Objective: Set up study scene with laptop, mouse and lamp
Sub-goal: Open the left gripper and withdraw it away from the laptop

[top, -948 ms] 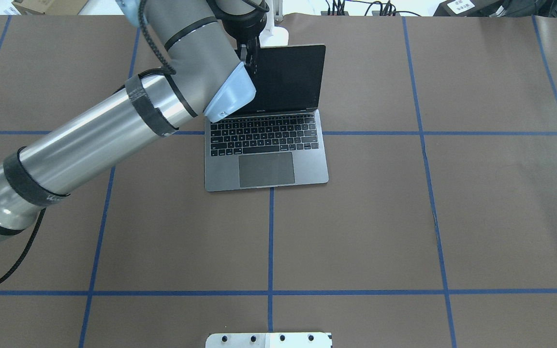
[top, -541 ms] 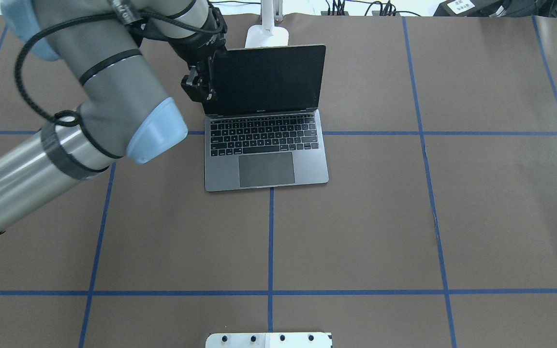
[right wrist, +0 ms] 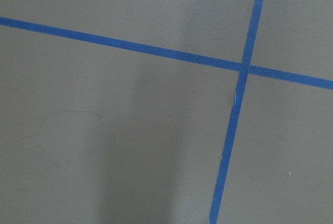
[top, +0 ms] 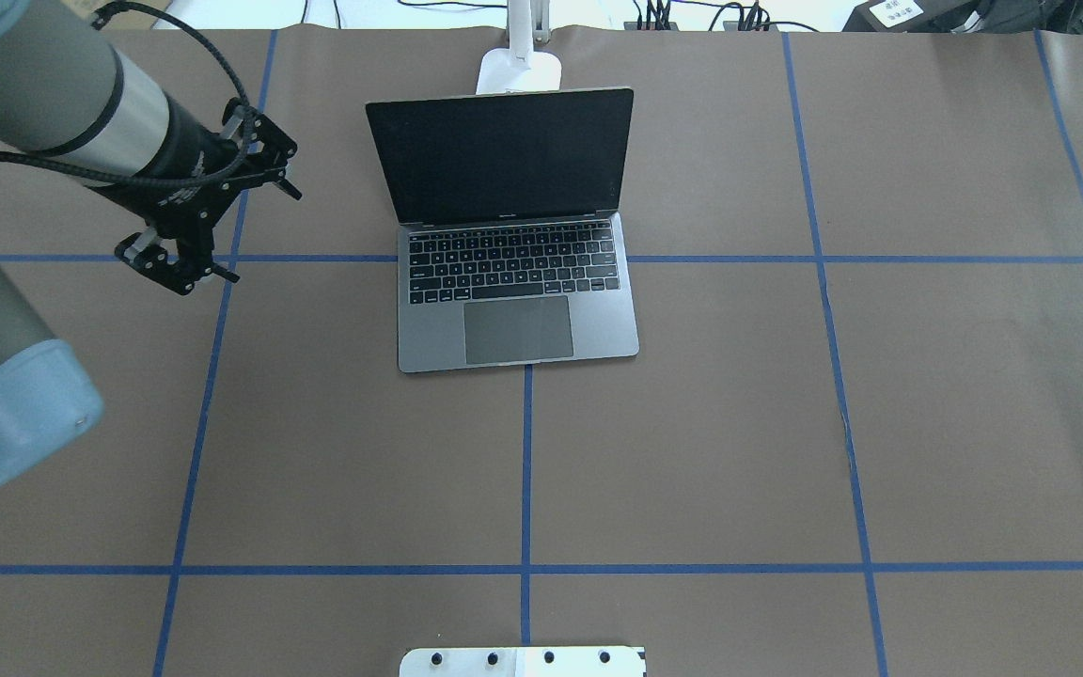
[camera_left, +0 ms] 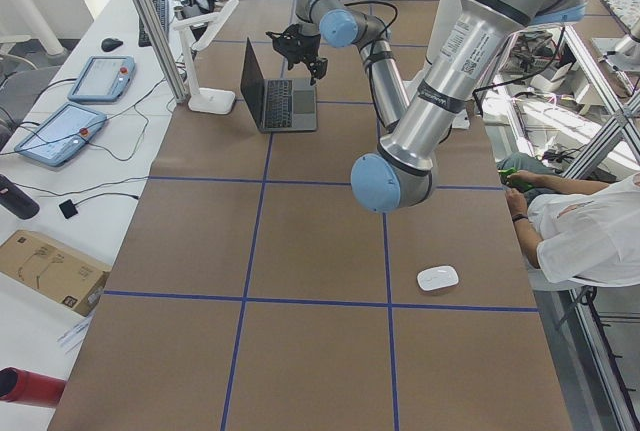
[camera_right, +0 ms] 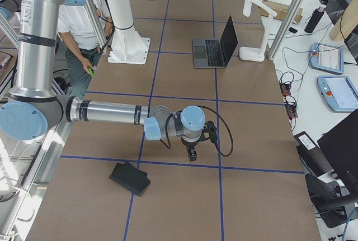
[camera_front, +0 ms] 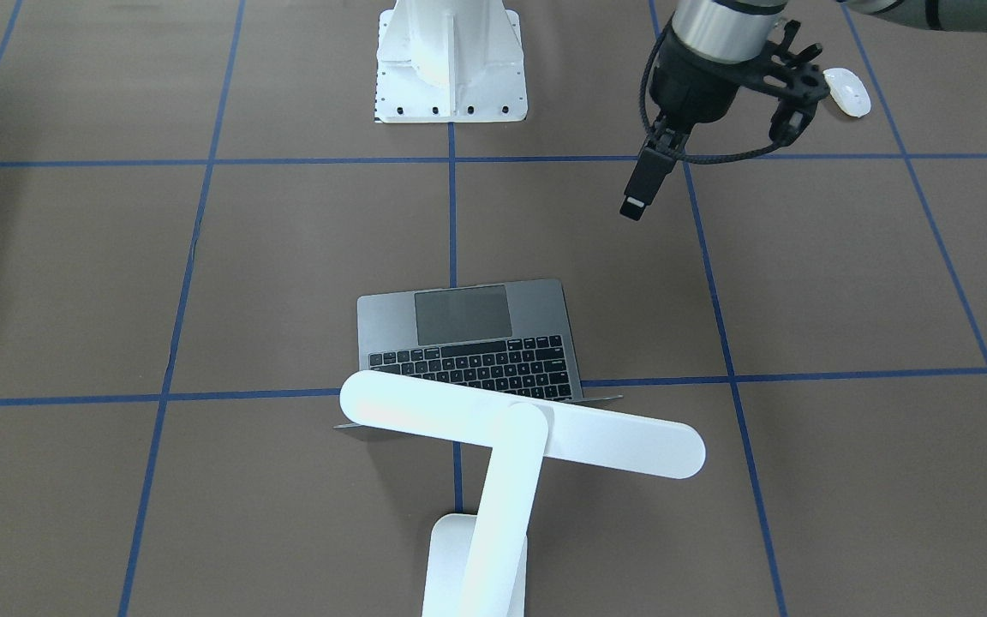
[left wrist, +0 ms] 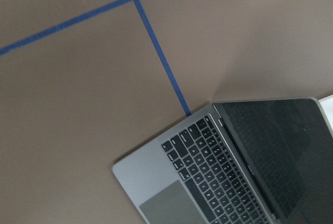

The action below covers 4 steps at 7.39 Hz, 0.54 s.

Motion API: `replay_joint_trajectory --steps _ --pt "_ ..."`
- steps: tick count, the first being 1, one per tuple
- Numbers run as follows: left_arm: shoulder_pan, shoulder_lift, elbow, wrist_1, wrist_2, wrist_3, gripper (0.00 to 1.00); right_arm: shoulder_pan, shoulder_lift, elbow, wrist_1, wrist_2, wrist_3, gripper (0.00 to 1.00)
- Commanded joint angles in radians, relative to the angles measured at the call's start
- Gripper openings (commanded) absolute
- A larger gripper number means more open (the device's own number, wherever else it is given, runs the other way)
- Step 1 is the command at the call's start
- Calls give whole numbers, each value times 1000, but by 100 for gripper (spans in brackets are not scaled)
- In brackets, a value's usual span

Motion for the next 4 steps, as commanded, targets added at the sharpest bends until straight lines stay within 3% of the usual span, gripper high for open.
replay_joint_trajectory --steps 1,3,4 --pt "-16 206 -140 2 -3 369 93 3 -76 -4 -6 53 -190 99" --pt "-124 339 -191 1 -84 701 99 3 -110 -50 -16 58 -239 98" --pt "-193 358 -192 1 -128 803 99 9 -101 -161 -19 162 -354 98"
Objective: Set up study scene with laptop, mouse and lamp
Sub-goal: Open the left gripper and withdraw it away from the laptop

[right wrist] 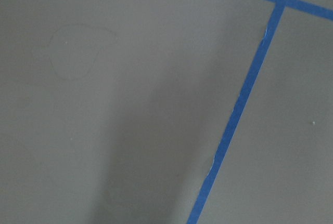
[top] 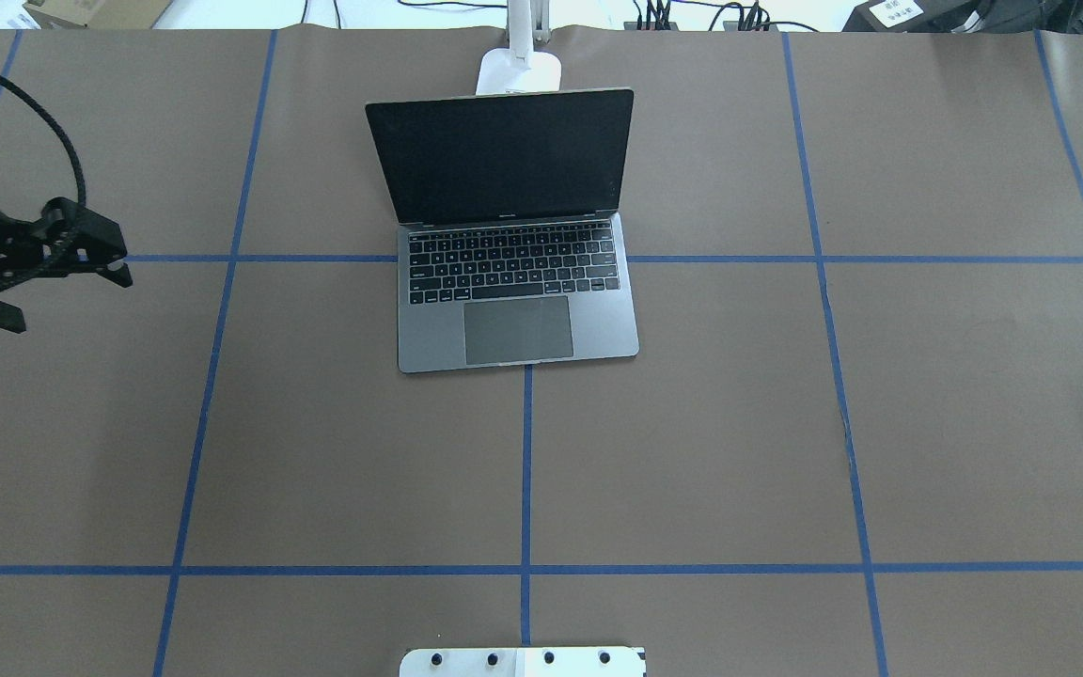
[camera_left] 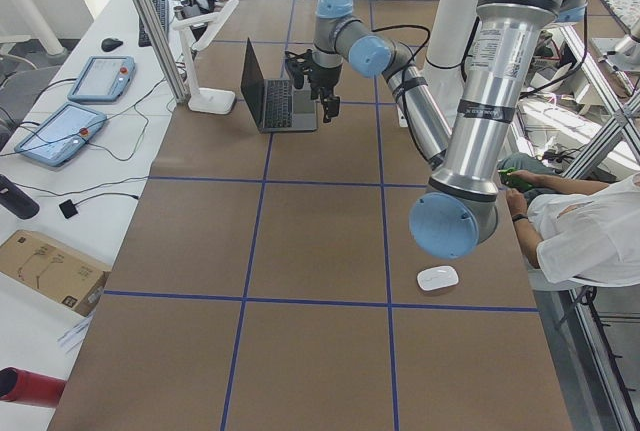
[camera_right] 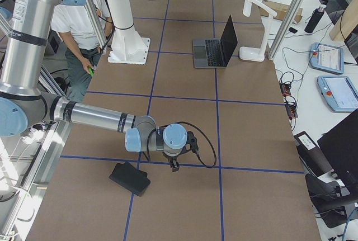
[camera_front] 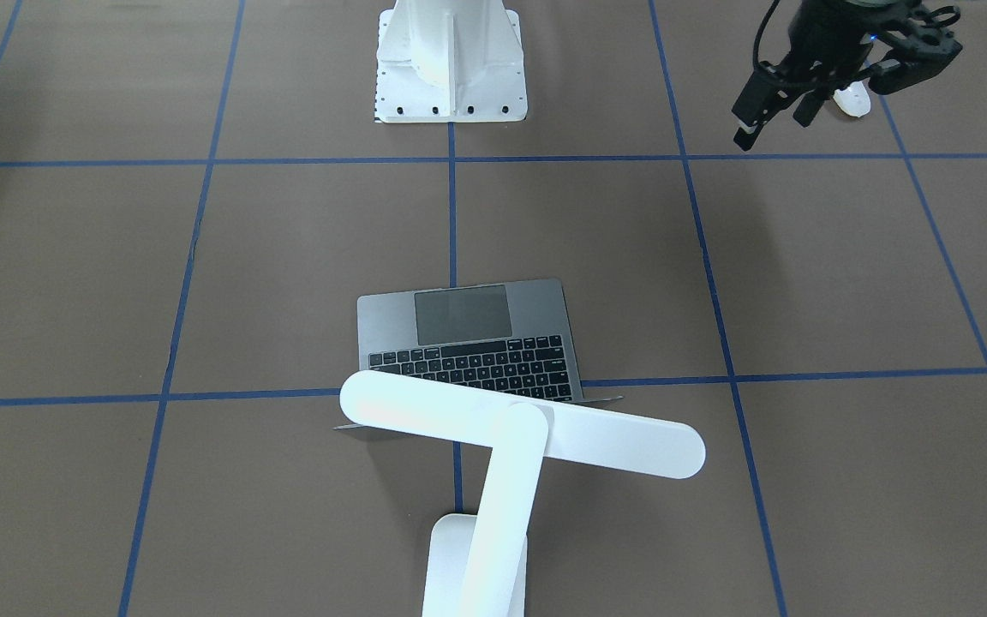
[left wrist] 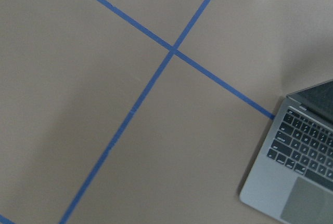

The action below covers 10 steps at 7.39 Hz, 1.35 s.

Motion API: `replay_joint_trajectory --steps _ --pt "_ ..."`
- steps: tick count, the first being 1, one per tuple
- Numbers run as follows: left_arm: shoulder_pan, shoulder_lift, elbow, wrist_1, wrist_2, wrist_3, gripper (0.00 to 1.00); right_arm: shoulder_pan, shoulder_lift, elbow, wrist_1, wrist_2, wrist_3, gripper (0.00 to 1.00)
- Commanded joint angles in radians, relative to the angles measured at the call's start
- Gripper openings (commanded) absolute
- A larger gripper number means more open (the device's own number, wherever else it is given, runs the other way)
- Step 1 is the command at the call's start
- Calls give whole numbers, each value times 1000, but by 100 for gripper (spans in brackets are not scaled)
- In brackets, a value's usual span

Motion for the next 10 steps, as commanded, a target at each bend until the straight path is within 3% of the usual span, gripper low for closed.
replay_joint_trajectory --steps 1,3,4,5,6,7,10 --pt "-112 46 -16 1 -62 208 99 12 3 -193 -5 144 -185 98" --pt "-115 40 -46 1 -64 211 99 -2 21 -252 -25 129 -277 97" --pt "-115 34 -48 -1 -64 211 99 6 69 -254 -127 85 -377 97" --pt "-115 29 -49 -2 -64 211 99 61 160 -254 -321 8 -516 97" --pt "-114 28 -60 -1 -64 207 99 134 269 -254 -593 -87 -686 97" --pt "-114 28 -66 -2 -64 202 99 183 337 -254 -771 -156 -821 97" --pt "-111 25 -62 -4 -62 201 99 185 315 -299 -791 -149 -926 98"
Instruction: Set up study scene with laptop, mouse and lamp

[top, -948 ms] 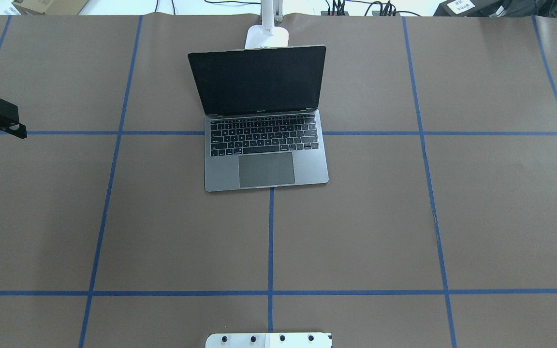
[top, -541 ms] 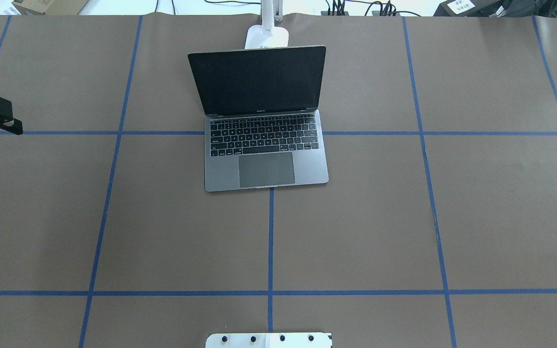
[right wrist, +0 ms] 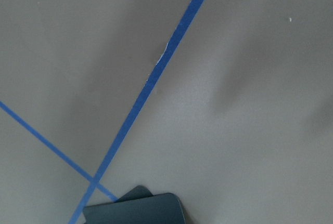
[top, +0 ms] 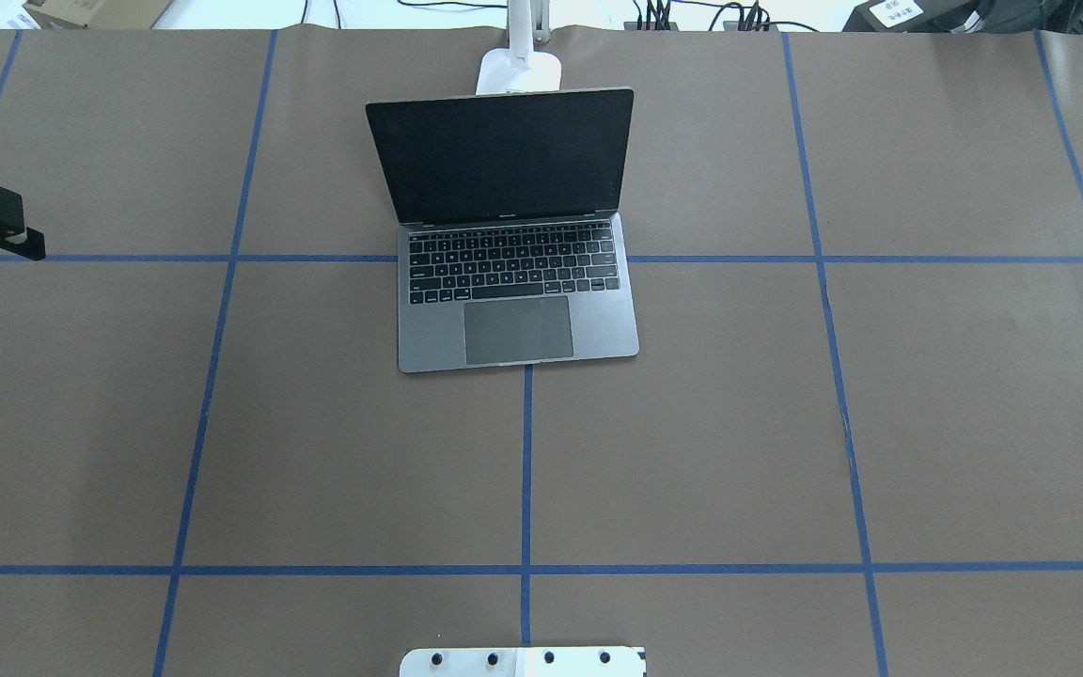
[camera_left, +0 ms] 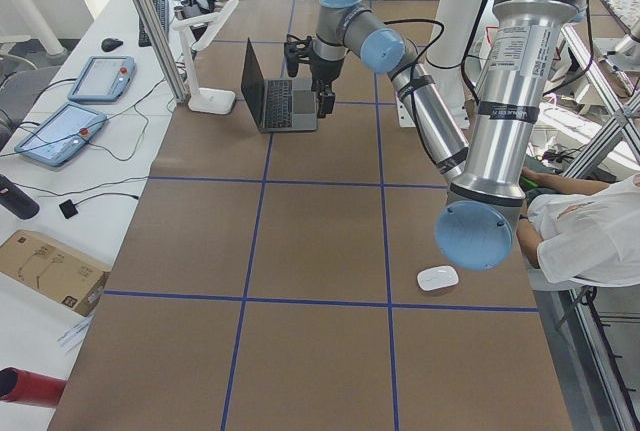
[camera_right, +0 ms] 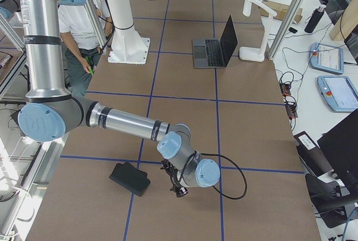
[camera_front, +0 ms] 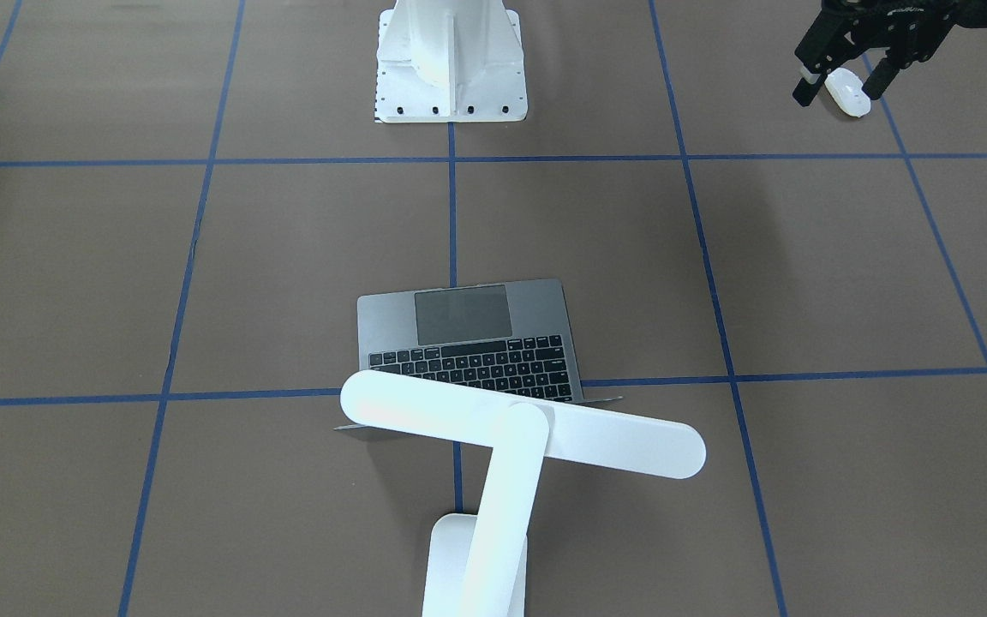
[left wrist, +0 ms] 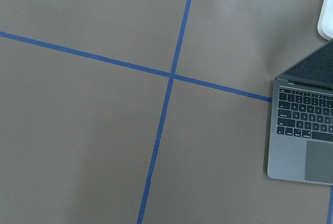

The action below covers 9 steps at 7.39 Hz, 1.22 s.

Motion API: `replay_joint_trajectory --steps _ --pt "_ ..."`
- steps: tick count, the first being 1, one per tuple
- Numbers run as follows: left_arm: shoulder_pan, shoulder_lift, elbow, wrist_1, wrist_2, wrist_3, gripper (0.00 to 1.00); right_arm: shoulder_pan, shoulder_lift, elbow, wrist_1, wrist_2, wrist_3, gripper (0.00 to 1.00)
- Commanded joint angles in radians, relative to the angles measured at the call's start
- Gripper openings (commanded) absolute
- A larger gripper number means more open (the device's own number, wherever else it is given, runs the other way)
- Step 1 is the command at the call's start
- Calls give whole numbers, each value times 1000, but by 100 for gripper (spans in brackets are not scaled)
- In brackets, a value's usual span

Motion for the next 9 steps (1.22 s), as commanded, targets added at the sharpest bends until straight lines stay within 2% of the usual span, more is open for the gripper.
replay_joint_trajectory --steps 1,3,5,9 --pt "2 -3 -1 -1 3 -2 99 3 -51 -44 -17 37 -70 98" --pt "2 -3 -6 -1 3 -2 99 -8 -64 -116 -28 135 -78 98" --pt "2 -5 -18 -1 4 -4 99 -32 -66 -165 -23 178 -87 98" --pt "3 -19 -16 -1 10 -2 99 -83 -67 -176 -17 180 -165 98"
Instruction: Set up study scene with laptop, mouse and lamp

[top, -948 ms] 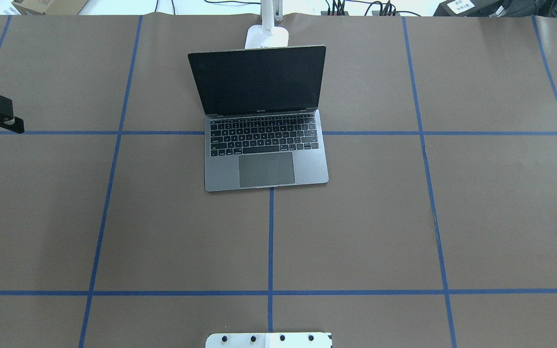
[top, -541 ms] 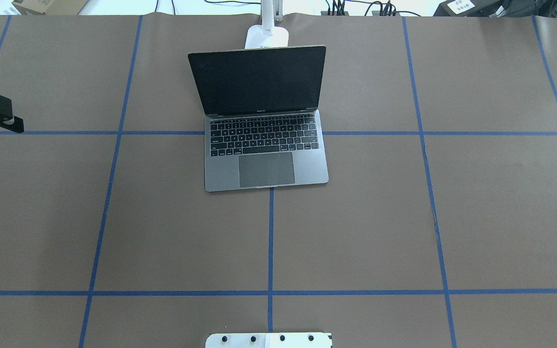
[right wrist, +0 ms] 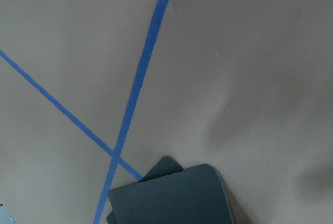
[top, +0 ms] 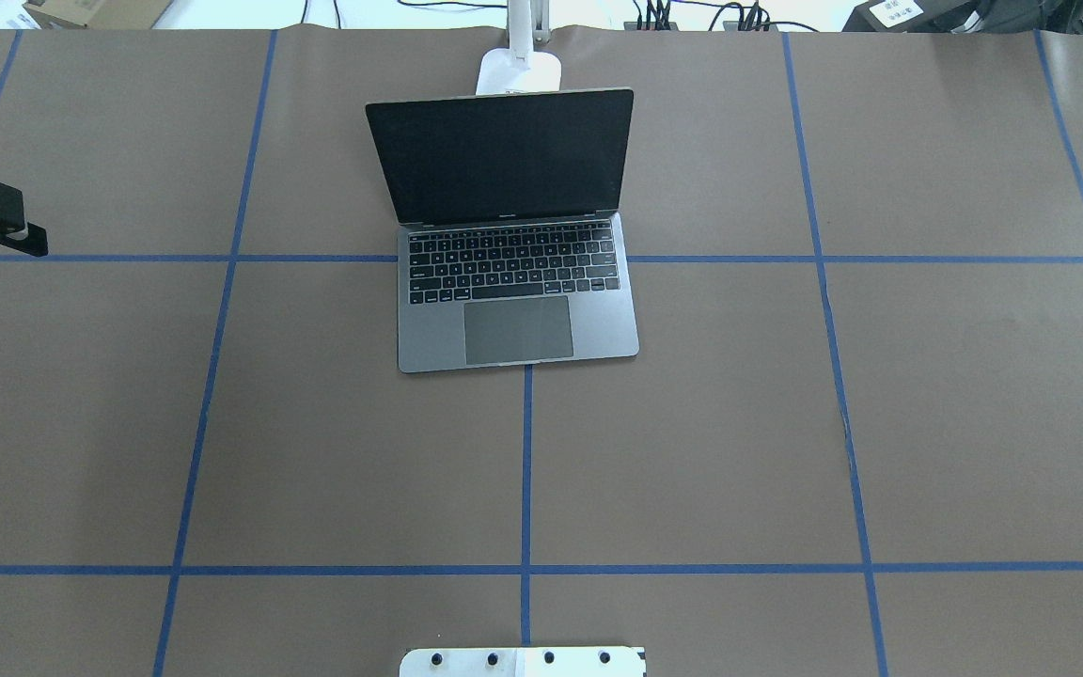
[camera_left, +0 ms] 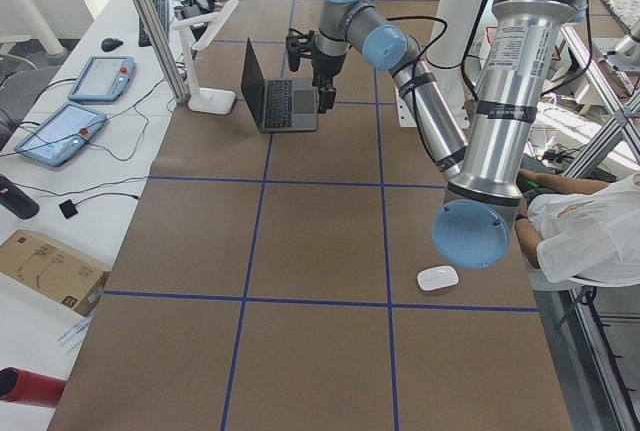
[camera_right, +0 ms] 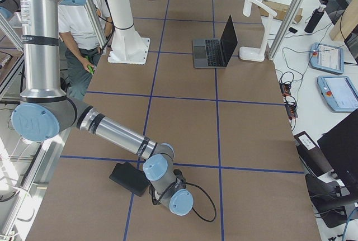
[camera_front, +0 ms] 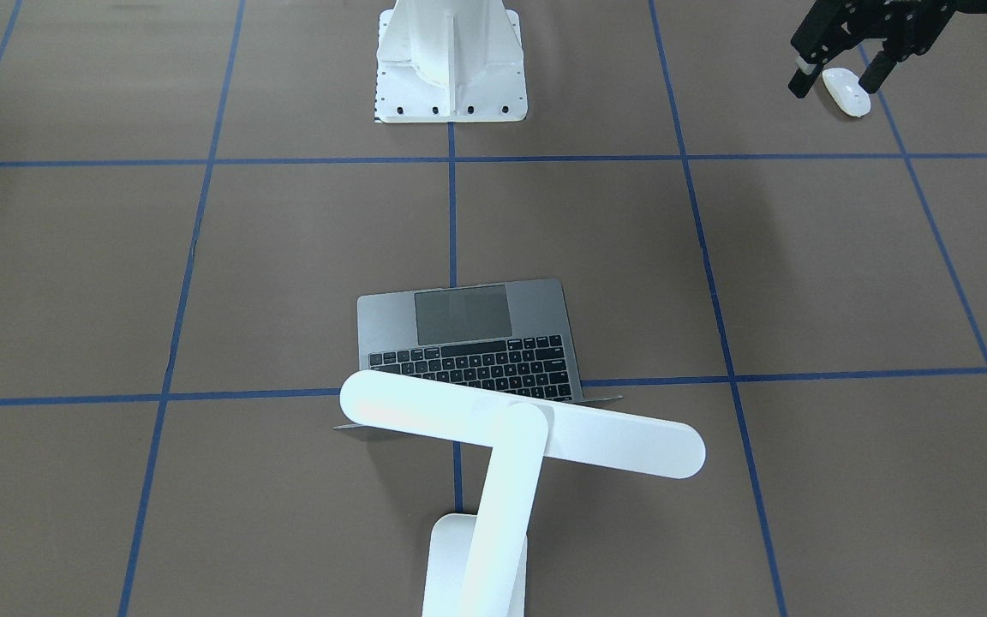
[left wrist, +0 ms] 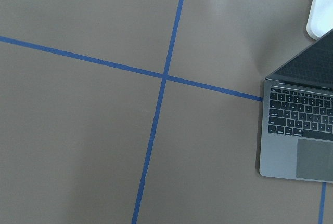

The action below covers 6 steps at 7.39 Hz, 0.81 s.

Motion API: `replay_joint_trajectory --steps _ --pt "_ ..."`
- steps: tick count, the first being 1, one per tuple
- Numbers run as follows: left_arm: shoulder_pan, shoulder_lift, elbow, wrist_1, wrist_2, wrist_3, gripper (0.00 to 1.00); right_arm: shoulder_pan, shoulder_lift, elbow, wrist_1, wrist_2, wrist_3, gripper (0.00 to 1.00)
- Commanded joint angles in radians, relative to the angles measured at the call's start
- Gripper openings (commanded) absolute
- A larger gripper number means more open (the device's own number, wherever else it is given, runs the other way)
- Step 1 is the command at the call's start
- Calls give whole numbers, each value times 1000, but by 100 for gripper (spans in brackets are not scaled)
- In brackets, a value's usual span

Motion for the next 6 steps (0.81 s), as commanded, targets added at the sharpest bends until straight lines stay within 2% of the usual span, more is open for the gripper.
replay_joint_trajectory --steps 1,6 --pt "-1 -8 -1 0 3 0 99 -31 -3 -7 3 0 -35 98" --pt "-1 -16 -6 0 3 -3 99 -57 -23 -8 6 -2 -62 97"
